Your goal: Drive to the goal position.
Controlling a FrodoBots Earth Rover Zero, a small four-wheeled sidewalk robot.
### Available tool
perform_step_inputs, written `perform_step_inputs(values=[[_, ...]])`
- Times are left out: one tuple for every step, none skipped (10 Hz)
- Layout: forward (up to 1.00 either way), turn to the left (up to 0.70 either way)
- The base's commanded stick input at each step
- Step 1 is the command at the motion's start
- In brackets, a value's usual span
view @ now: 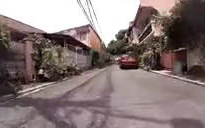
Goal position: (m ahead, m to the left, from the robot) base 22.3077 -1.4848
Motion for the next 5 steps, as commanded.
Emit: perform_step_inputs(values=[[1.0,0.0],[1.0,0.0],[1.0,0.0],[1.0,0.0],[1.0,0.0]])
